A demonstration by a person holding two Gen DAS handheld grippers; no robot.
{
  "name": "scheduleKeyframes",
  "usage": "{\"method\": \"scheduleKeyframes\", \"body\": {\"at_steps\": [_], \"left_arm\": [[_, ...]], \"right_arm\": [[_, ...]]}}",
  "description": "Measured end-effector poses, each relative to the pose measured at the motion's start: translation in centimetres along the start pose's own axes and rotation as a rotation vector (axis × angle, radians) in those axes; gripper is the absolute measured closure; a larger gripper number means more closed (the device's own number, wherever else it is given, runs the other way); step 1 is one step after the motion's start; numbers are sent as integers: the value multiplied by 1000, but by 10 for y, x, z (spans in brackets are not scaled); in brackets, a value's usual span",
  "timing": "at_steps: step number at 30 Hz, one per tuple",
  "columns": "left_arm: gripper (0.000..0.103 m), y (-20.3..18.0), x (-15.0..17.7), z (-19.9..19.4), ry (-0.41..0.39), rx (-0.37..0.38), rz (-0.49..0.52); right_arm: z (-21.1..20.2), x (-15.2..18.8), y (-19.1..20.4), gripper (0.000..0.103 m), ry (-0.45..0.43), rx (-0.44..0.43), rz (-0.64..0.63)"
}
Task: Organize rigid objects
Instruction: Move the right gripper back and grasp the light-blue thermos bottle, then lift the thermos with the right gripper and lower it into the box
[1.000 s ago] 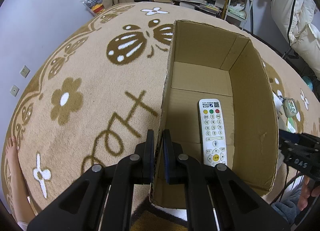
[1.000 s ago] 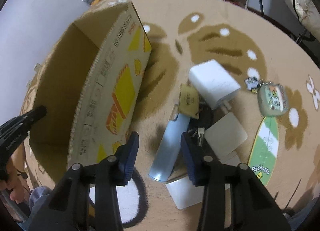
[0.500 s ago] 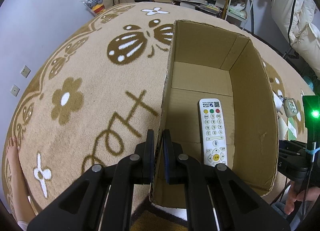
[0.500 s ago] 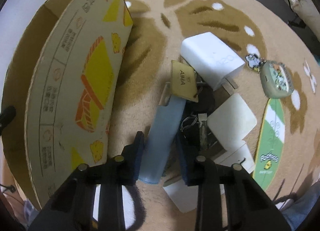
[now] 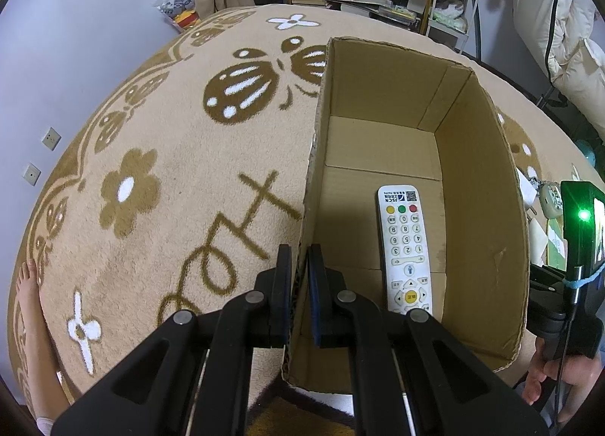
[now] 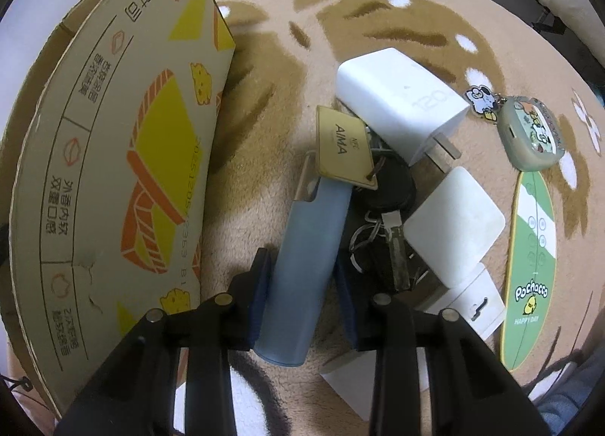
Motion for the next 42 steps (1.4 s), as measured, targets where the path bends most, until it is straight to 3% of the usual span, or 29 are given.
{"method": "scheduleKeyframes", "body": {"at_steps": [4, 12, 16, 42], "left_arm": [[95, 0, 0, 0, 0, 0, 0], [95, 0, 0, 0, 1, 6, -1], [96, 1, 0, 1, 4, 13, -6], [95, 3, 0, 0, 8, 29, -14]], "right_arm": [[-6, 1, 5, 70, 6, 16, -41], [-31, -1, -13, 73, -1, -111, 46], [-47, 0, -22, 73, -13, -128, 51], [-121, 1, -49, 74, -165, -256, 120]]}}
Point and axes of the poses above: each gripper's, at about its wrist camera, not at the fingertips, and z roughly the way its jaws point, y to its left, x to its underside, the point moved 10 cm from there along z, roughly the way its jaws point, and after that the axes turned 11 degrees about y, right-handed, at the moved point
